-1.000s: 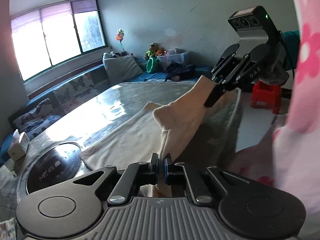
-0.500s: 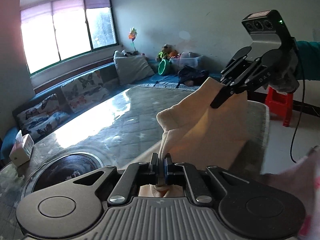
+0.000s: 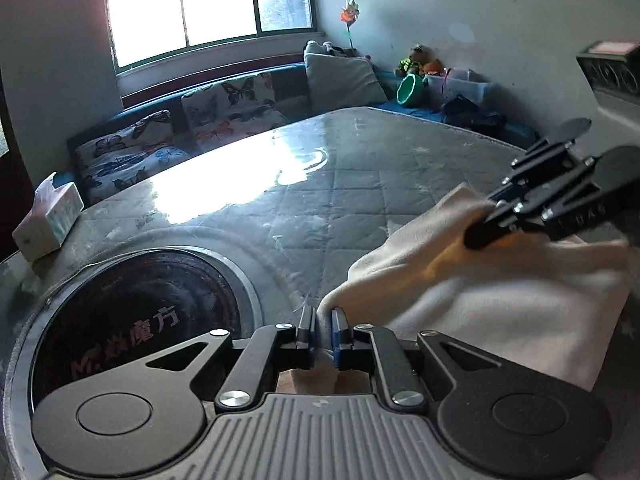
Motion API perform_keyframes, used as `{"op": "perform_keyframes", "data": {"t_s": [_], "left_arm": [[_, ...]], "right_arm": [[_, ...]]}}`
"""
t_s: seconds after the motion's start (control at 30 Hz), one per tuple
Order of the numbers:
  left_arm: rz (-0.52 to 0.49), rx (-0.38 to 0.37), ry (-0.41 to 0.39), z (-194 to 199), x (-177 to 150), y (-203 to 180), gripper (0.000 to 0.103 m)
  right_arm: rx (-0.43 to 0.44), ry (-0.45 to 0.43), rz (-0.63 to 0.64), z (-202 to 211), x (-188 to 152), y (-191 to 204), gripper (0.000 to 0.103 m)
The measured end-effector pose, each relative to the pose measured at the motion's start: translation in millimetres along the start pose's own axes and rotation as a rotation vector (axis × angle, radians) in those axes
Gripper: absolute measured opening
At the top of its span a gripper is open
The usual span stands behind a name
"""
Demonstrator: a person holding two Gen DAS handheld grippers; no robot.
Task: Fold clothes
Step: 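Lower the folded sweatshirt onto the table with both grippers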
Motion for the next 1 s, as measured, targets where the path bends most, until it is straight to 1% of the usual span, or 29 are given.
{"op": "perform_keyframes", "data": {"t_s": [0.07,0.13,0.2,0.27,0.33,0.47,0.53,0.57,0.6,0.7,0.77,0.8,0.87,1.0], "left_arm": [[0.002,0.017,-0.005,2,0,1,0.015],[0.015,0.038,-0.007,3,-1,4,0.017],[0.027,0.058,-0.008,5,-1,6,0.02],[0.04,0.079,-0.01,6,-2,8,0.02],[0.068,0.106,-0.019,8,1,14,0.02],[0.134,0.165,-0.047,20,9,21,0.02],[0.145,0.143,-0.072,32,11,12,0.019],[0.141,0.126,-0.079,38,11,5,0.019],[0.128,0.107,-0.081,42,10,-4,0.02],[0.106,0.02,-0.072,50,6,-34,0.02],[0.085,-0.033,-0.062,51,0,-54,0.02],[0.076,-0.052,-0.058,51,-2,-62,0.02],[0.061,-0.085,-0.049,50,-7,-76,0.02],[0.05,-0.124,-0.024,46,-15,-88,0.02]], "right_arm": [[-0.009,-0.024,-0.031,13,-5,-3,0.035],[-0.022,-0.039,-0.067,27,-8,-9,0.035],[-0.038,-0.047,-0.108,41,-15,-15,0.035],[-0.066,-0.047,-0.134,53,-24,-20,0.035],[-0.091,-0.041,-0.159,59,-32,-27,0.035],[-0.123,-0.031,-0.208,57,-42,-36,0.034],[-0.122,-0.031,-0.224,54,-44,-39,0.032],[-0.119,-0.033,-0.232,52,-44,-39,0.03],[-0.117,-0.03,-0.236,49,-44,-38,0.029],[-0.134,-0.023,-0.238,41,-47,-36,0.027],[-0.146,-0.02,-0.242,38,-48,-34,0.015],[-0.156,-0.02,-0.236,37,-50,-33,0.014],[-0.189,-0.029,-0.206,40,-49,-28,0.005],[-0.275,-0.042,-0.145,51,-43,-20,0.004]]}}
Point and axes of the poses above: each gripper's, at about its wrist camera, not at the fingertips, and z roughly against the way its jaws point, y to its left, x to its top, the point moved 3 cm from there along -z, roughly the way its jaws point, and after that the axes turned 5 degrees about z, right-handed, at the moved point
